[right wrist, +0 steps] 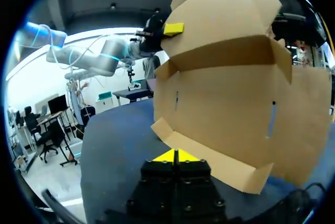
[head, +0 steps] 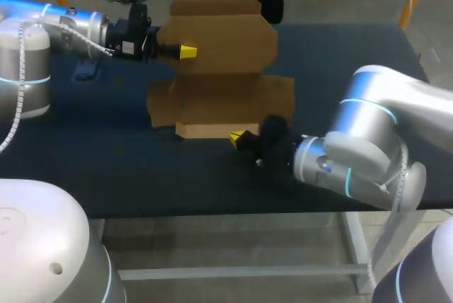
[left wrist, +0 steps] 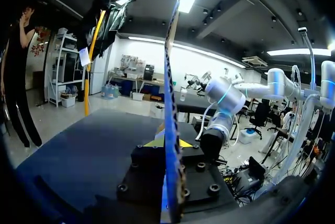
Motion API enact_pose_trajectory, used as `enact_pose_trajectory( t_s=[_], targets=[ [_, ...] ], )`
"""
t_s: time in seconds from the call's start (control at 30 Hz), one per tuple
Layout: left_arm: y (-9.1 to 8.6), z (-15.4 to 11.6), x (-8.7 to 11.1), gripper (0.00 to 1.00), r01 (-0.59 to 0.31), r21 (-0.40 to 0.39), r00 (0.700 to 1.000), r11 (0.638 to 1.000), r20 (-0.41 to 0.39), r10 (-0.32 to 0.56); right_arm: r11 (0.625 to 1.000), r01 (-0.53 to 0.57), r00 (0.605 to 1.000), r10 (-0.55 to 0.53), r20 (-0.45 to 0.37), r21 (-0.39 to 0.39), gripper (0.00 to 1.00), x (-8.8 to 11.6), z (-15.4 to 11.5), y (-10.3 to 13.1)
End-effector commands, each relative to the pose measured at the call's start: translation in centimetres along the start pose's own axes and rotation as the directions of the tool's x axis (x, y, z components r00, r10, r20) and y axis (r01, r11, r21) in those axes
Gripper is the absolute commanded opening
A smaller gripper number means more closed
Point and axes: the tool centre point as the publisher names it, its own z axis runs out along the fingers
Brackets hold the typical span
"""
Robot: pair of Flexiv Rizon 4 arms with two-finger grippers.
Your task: Assemble the packaging by folding the flat box into shape, placing the metal phone stand inside, and closing the box properly
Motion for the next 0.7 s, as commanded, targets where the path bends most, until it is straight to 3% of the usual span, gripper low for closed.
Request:
enact_pose_trajectory(
  t_s=[0.03,0.37,0.7],
  targets=[
    [0.1,-0.1,0.1,0.0,0.0,-0.002,1.0,1.0,-0.001,0.0,1.0,-0.005,0.996,0.003,0.088,0.014,0.0,0.0,3.5,0.0],
    [0.4,-0.4,-0.5,0.0,0.003,-0.003,1.0,1.0,0.002,-0.003,0.999,-0.018,0.993,0.013,0.116,0.039,0.0,-1.0,6.0,-0.6],
    [0.9,-0.8,-1.3,0.0,0.008,-0.004,1.0,1.0,0.003,-0.008,0.998,-0.034,0.99,0.028,0.141,0.047,0.0,-1.8,6.6,-1.2]
  ],
)
